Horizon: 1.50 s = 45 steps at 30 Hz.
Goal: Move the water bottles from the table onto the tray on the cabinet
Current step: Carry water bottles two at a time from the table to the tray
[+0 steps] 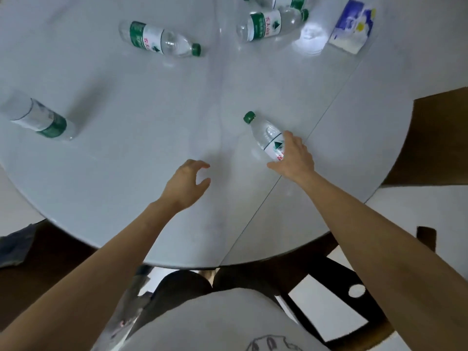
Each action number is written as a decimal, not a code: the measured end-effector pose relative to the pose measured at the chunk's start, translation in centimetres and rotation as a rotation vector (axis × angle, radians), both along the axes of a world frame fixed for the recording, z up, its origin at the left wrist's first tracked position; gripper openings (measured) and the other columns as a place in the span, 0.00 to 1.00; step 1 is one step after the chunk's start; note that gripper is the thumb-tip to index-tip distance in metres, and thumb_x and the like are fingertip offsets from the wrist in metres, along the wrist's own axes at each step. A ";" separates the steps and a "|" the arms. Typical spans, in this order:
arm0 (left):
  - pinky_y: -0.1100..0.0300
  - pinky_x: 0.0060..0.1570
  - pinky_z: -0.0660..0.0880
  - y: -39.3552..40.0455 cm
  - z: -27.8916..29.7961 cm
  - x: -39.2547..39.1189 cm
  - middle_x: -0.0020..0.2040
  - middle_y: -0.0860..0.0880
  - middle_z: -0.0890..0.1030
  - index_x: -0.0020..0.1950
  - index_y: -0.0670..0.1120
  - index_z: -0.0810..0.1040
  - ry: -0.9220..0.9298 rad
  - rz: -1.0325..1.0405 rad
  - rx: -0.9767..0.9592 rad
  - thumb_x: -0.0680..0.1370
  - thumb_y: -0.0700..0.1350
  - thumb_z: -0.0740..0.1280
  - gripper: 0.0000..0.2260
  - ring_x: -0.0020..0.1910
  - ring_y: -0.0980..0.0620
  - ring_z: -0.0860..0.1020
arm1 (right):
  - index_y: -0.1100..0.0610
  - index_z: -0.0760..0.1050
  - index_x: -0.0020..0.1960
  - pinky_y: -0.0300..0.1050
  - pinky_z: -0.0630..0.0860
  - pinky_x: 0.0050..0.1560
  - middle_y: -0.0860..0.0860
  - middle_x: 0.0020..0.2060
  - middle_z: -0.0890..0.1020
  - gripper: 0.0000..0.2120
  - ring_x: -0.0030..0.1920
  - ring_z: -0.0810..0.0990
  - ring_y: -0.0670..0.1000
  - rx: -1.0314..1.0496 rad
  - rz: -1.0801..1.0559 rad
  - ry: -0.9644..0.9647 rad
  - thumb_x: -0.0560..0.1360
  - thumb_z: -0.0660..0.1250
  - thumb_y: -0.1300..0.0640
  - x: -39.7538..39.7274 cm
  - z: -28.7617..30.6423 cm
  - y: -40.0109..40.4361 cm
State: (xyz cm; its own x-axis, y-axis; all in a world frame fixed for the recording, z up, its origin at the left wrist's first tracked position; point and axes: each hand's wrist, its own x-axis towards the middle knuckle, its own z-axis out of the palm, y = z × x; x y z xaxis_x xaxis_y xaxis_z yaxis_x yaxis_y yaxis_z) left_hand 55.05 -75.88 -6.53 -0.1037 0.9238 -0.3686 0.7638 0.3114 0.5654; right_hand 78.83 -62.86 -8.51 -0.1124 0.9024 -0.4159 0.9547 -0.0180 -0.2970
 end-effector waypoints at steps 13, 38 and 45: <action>0.54 0.63 0.73 -1.8 -2.3 -6.8 0.67 0.45 0.71 0.69 0.44 0.71 -0.195 0.777 0.222 0.78 0.42 0.66 0.19 0.63 0.52 0.72 | 0.56 0.67 0.57 0.45 0.71 0.41 0.53 0.49 0.80 0.27 0.48 0.79 0.59 0.003 0.156 0.128 0.64 0.72 0.48 -12.1 -1.5 0.6; 0.70 0.35 0.74 1.5 -2.0 -31.5 0.43 0.48 0.80 0.57 0.38 0.75 -0.523 1.066 0.505 0.67 0.43 0.78 0.22 0.34 0.62 0.78 | 0.61 0.65 0.57 0.46 0.68 0.39 0.58 0.49 0.77 0.27 0.51 0.75 0.61 0.108 0.214 0.137 0.65 0.73 0.51 -33.9 -3.4 -5.2; 0.53 0.46 0.81 -2.3 -1.9 -28.6 0.45 0.47 0.83 0.51 0.48 0.77 -0.774 1.177 0.377 0.70 0.46 0.75 0.13 0.43 0.47 0.83 | 0.61 0.65 0.58 0.46 0.68 0.38 0.58 0.50 0.77 0.26 0.51 0.76 0.61 0.108 0.204 0.119 0.67 0.72 0.51 -34.1 -2.9 -5.2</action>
State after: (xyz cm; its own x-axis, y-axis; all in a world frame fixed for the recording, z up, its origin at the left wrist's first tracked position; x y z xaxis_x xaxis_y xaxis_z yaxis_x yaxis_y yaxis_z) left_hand 26.45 -78.22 -8.48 -0.7454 0.4987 -0.4424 -0.3502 0.2717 0.8964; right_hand 44.77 -68.03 -11.45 -0.3389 0.8947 -0.2910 0.8935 0.2092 -0.3973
